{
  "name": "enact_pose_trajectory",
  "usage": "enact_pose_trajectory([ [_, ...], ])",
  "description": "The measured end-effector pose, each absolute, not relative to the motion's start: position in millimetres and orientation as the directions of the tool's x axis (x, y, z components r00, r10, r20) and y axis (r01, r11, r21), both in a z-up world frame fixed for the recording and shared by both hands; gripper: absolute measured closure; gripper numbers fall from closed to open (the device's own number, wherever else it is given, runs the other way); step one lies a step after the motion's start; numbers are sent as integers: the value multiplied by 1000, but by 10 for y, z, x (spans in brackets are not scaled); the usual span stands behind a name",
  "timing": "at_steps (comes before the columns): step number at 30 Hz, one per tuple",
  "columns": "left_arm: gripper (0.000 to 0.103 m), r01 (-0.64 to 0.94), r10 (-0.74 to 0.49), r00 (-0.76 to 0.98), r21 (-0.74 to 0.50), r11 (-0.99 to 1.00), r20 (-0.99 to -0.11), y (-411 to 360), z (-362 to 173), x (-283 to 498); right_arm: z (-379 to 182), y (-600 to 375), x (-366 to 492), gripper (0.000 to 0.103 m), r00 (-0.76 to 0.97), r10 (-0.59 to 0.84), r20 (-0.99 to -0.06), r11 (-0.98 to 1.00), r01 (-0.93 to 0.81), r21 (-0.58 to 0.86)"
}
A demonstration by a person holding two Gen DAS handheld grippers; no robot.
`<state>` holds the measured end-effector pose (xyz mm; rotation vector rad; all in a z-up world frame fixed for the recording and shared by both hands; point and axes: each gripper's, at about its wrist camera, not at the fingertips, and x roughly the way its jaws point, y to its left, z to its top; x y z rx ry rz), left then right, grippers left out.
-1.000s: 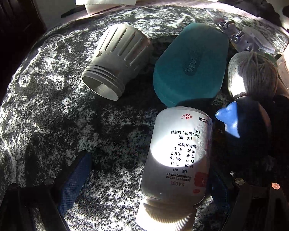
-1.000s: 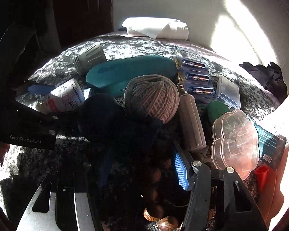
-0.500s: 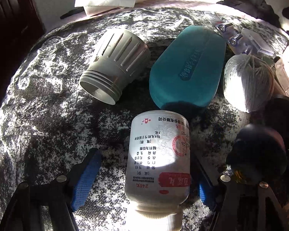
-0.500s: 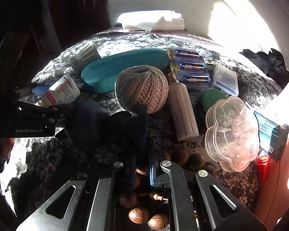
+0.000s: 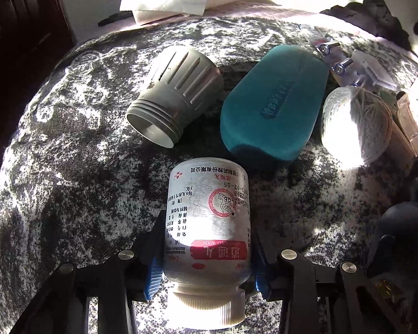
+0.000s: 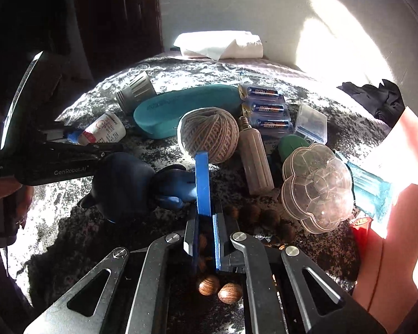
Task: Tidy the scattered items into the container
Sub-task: 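Carry the bottle and figurine with both tools over the pink box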
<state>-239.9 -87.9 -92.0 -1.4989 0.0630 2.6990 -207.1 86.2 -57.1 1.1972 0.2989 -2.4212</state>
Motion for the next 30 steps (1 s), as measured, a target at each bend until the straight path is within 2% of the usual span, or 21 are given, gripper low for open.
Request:
enact_pose_trajectory([
  [17, 59, -63, 30, -627, 12, -998, -779, -650, -313, -1909, -179, 1038, -1685, 96, -596, -268, -757, -891, 453, -41],
  [30, 59, -115, 71, -719, 18, -993, -692, -231, 403, -1169, 599, 1426, -872, 95, -705, -263, -659, -904, 419, -88],
])
